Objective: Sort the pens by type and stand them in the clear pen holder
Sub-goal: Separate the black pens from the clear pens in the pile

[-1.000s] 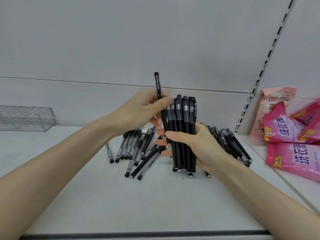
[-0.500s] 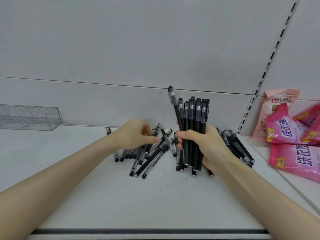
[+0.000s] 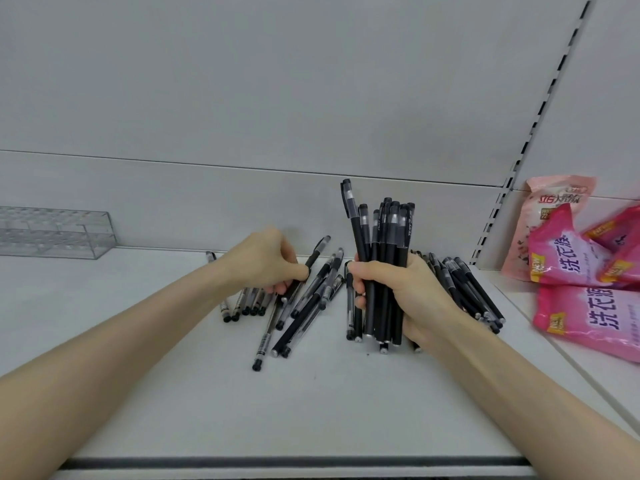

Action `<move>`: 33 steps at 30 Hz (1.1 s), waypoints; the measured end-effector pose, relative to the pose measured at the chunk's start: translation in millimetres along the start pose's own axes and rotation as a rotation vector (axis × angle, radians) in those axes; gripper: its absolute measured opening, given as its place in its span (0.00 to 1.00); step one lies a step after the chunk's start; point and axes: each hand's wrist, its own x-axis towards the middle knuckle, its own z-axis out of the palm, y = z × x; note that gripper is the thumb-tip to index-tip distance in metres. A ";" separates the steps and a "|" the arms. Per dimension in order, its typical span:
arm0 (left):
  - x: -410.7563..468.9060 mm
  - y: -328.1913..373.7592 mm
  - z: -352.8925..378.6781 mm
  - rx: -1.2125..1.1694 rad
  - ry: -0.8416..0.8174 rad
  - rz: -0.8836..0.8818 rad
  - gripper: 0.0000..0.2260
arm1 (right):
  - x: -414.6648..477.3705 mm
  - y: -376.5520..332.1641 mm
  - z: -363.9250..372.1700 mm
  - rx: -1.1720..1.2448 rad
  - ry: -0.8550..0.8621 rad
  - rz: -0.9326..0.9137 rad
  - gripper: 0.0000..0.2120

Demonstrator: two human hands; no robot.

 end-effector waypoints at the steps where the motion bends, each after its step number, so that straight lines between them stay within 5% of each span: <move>1: -4.9 2.7 -3.6 -0.095 -0.003 0.027 0.09 | 0.1 0.2 0.8 0.014 -0.006 0.005 0.04; 4: -24.2 17.7 -9.6 -0.285 -0.075 0.158 0.08 | 1.3 1.0 3.5 0.077 -0.010 0.008 0.02; 10: -38.2 29.3 4.6 -0.284 -0.157 0.258 0.08 | 1.1 0.7 4.2 0.088 0.014 -0.028 0.03; 19: -45.4 9.3 -10.0 0.123 -0.272 0.025 0.13 | -0.8 2.6 5.7 -0.006 0.032 -0.028 0.10; 24: -45.4 17.8 0.0 0.215 -0.291 -0.025 0.16 | -5.1 4.4 10.2 0.036 -0.008 -0.019 0.04; 33: -49.3 12.0 -5.0 0.074 -0.247 -0.067 0.13 | -3.2 4.9 6.6 0.099 -0.091 -0.013 0.08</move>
